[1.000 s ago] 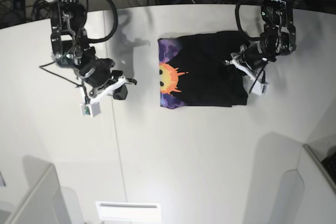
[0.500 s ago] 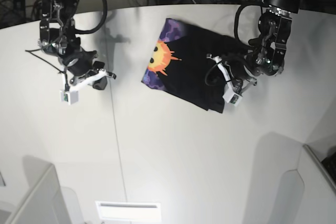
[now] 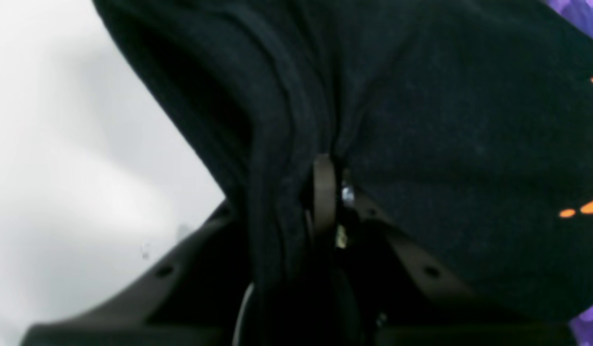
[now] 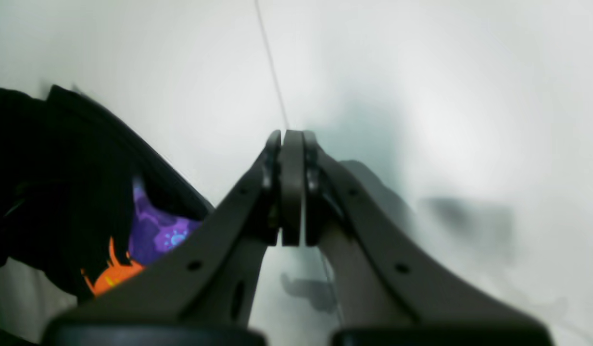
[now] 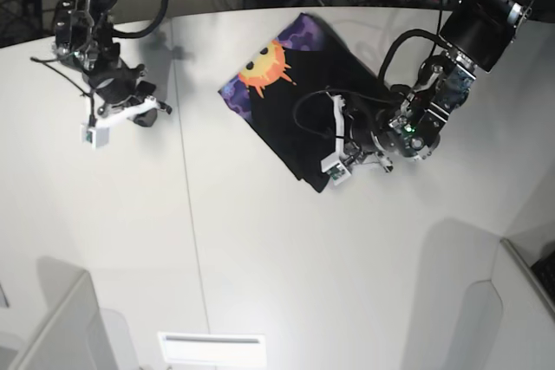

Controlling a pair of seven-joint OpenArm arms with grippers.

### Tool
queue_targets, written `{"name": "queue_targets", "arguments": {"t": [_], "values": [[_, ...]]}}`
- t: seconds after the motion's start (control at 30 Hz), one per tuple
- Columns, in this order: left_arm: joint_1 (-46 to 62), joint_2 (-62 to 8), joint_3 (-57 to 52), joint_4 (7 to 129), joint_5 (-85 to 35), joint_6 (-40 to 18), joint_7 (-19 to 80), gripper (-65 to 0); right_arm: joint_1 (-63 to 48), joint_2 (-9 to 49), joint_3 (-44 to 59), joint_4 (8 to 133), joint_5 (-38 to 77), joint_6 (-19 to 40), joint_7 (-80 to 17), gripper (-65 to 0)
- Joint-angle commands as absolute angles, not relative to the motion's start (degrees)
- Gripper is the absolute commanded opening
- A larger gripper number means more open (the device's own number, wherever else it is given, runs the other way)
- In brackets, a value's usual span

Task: Fold the T-shirt properly
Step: 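Drag the bundle with the left gripper, rotating it upright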

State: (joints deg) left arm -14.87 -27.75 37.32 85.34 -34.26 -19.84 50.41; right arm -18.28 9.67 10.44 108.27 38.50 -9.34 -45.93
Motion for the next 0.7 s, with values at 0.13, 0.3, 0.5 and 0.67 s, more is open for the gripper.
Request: {"name": "queue_targets", "arguments": {"t": [0.13, 0.3, 0.5, 0.67], "values": [[-21.14, -28.09, 46.81, 85.32, -32.84, -20.09, 52.00, -65.0, -20.35, 7.96, 14.73, 109.32, 38.73, -8.84, -45.05, -65.0], [-26.77, -28.09, 54.64, 85.41, -32.84, -22.37, 51.74, -65.0, -22.20, 5.85, 17.71, 109.32, 38.73, -8.84, -44.62, -65.0], [-28.09, -29.85, 59.47, 85.85, -23.34, -28.53, 46.46, -65.0, -26.33, 5.41, 17.63, 109.32, 38.73, -8.84, -38.46, -65.0], [-25.27, -29.76, 59.21, 85.41, -8.66, -38.64, 40.22, -65.0, -27.65, 3.91, 17.71, 109.32, 38.81, -8.84, -36.97, -65.0]]}}
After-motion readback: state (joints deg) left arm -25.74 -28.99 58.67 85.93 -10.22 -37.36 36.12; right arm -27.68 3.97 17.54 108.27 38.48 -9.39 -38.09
